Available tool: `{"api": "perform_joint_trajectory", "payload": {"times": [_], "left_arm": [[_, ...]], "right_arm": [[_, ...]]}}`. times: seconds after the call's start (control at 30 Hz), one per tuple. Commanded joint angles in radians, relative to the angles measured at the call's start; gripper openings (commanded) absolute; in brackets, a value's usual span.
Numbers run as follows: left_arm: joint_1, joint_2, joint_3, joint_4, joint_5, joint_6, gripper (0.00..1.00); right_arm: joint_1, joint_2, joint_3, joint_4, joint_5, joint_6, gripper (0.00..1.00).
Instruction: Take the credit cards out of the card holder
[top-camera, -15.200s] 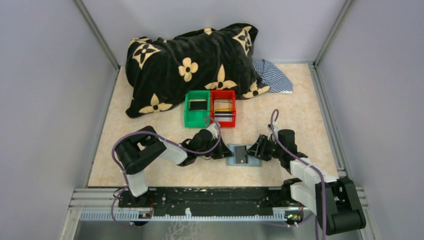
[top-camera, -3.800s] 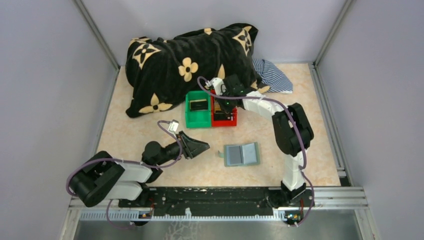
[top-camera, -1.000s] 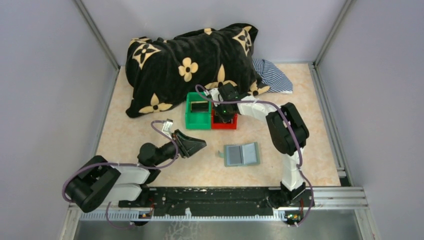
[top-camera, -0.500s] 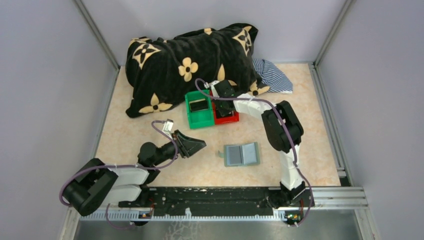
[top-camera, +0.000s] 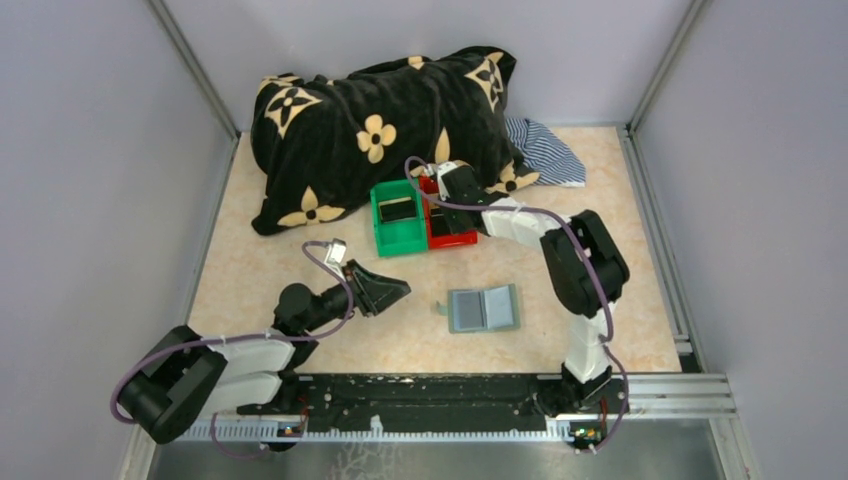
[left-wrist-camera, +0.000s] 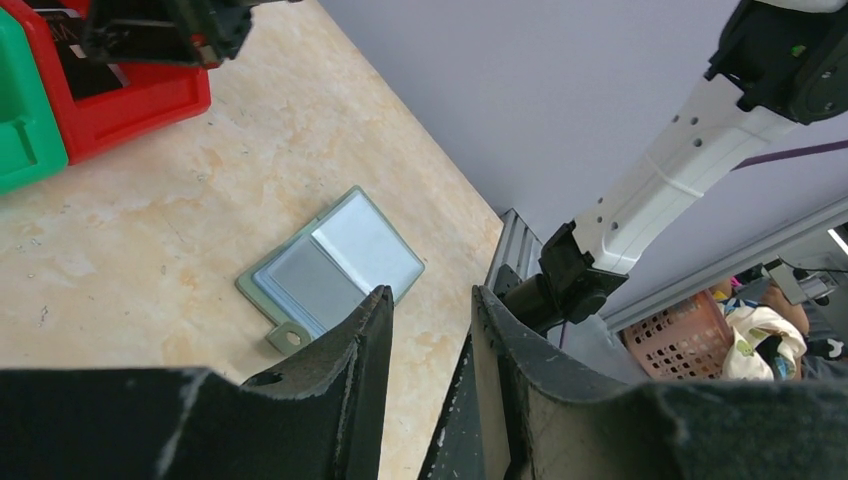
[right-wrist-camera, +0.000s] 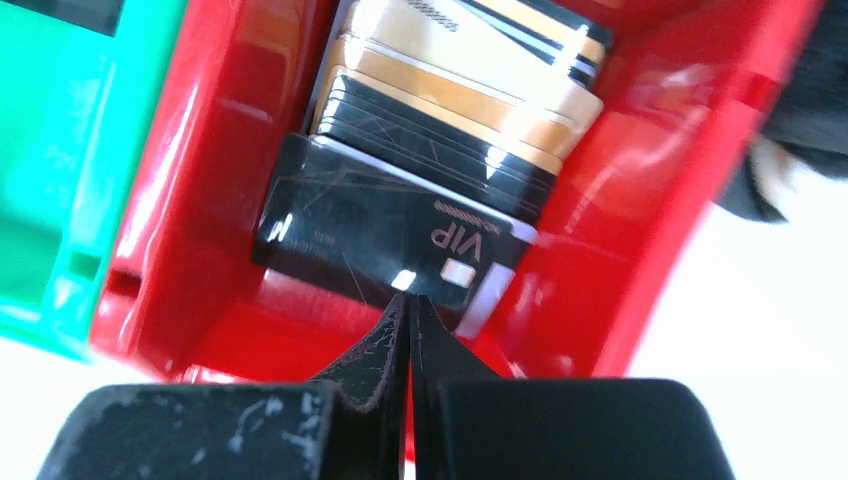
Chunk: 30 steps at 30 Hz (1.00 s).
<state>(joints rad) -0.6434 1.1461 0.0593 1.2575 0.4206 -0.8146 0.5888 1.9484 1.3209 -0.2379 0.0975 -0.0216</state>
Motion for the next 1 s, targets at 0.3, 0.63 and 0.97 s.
{"api": "perform_joint_trajectory", "payload": {"times": [0.3, 0.63, 0.97], "left_arm": [[-0.068, -0.003, 0.149, -0.312, -0.046, 0.171, 0.46], [-0.286, 0.212, 0.233, -0.294, -0.181, 0.173, 0.64], [-0.373, 0.474, 0.314, -0.218, -0.239, 0.096, 0.57]], "right_arm": [[-0.024, -0.576, -0.354, 0.196, 0.134, 0.234, 0.48], [-0.107, -0.955, -0.879, 0.259, -0.328, 0.455, 0.55], [-0.087, -1.100, -1.070, 0.195, -0.355, 0.500, 0.36]]}}
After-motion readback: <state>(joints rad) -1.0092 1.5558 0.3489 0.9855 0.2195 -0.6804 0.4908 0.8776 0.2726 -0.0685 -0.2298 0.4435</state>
